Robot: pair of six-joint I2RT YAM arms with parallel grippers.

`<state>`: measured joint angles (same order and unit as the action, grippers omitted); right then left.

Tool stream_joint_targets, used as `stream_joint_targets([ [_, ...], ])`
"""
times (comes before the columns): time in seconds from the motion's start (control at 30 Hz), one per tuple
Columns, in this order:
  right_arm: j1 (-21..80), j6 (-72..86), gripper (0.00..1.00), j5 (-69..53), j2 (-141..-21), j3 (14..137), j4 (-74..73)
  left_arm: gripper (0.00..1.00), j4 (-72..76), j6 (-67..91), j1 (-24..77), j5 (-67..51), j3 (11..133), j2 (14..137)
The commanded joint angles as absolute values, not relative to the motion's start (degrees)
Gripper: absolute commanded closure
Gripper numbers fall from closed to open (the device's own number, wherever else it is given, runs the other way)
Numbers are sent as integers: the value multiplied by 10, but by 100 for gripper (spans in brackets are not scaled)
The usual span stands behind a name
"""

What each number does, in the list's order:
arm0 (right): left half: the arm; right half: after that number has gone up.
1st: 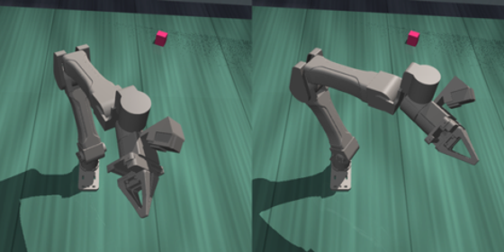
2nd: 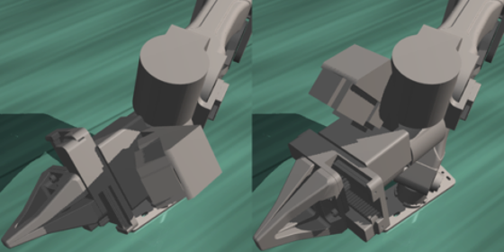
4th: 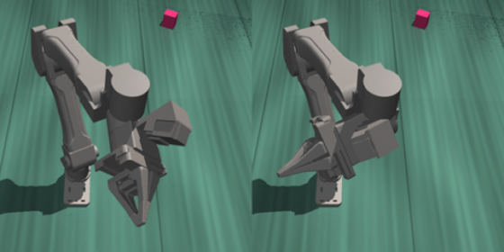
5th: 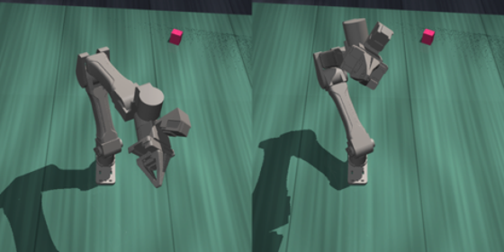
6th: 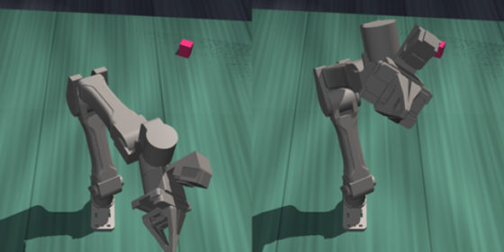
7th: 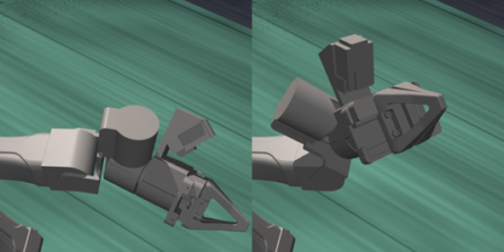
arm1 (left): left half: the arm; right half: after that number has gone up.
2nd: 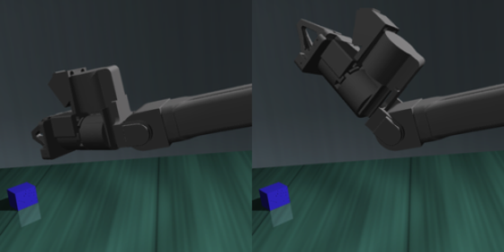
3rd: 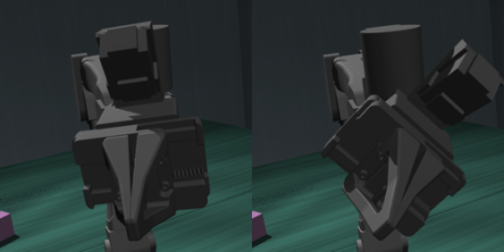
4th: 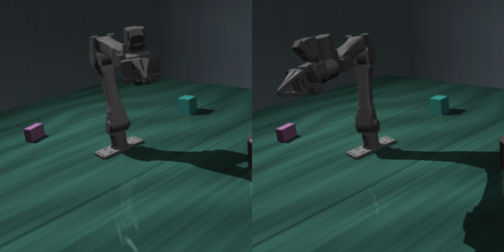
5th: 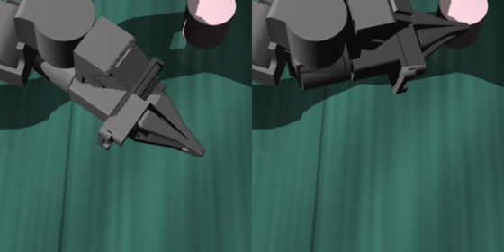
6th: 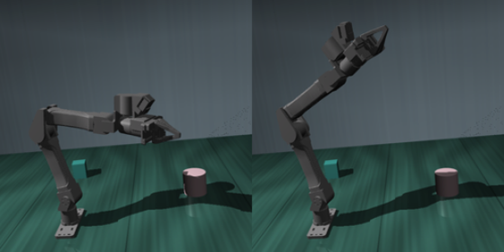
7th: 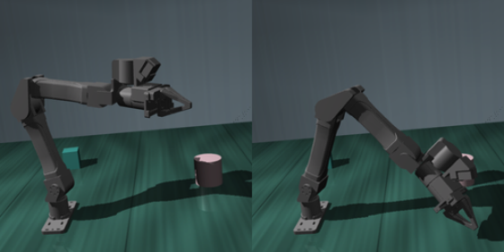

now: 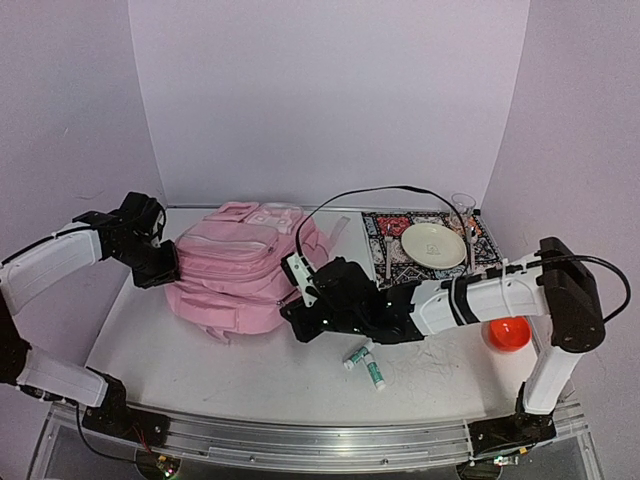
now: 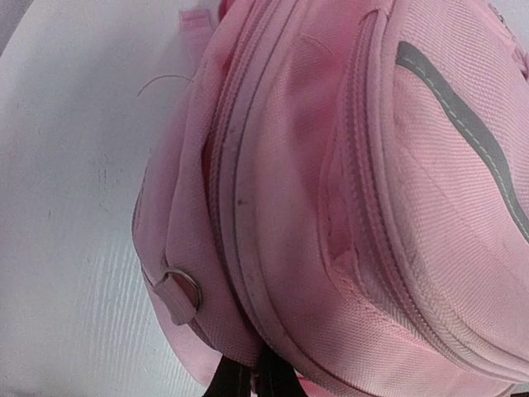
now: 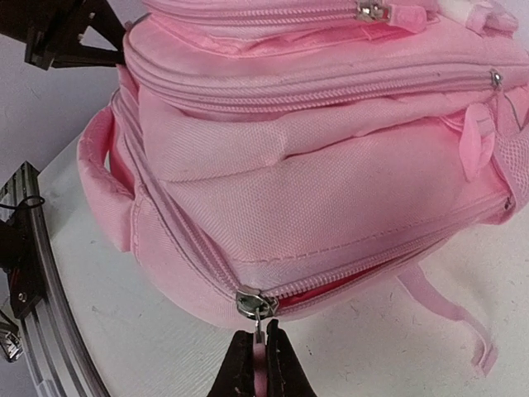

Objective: Pack the student bag
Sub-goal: Zip the student bag into the largest pocket of the bag, then hold the largest pocket of the student bag.

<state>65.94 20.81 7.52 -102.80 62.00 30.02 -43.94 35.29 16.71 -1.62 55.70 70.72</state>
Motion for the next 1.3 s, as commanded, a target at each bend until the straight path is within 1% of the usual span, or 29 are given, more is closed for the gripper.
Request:
stream_joint_targets([
  [0.0,670,200,100,69,-1051,684,256,99,-382,323,129,113,632,748],
  [0.07,672,207,100,51,-1073,710,268,90,-371,336,130,60,634,752],
  [0.13,673,213,100,37,-1096,738,279,77,-365,354,131,20,624,746],
  [0.2,675,215,100,25,-1124,770,283,60,-364,373,133,-21,605,732],
  [0.23,677,215,100,22,-1137,787,284,54,-364,384,134,-39,595,718],
  [0.3,678,217,100,14,-1160,820,287,45,-364,408,136,-60,570,690],
  [0.37,679,219,100,7,-1181,845,288,41,-364,435,137,-81,543,666],
  [0.57,679,226,100,4,-1224,896,290,39,-355,523,163,-138,464,603],
  [0.7,679,230,100,-11,-1239,916,291,38,-311,590,195,-155,408,578],
  [0.87,679,236,100,-17,-1249,925,292,36,-253,678,243,-144,357,553],
  [1.1,679,243,100,-21,-1249,922,296,35,-191,725,255,-131,331,553],
  [1.2,681,247,100,-23,-1250,921,299,37,-172,728,267,-133,333,578],
  [1.27,680,248,100,-22,-1249,921,300,42,-168,728,281,-127,333,590],
])
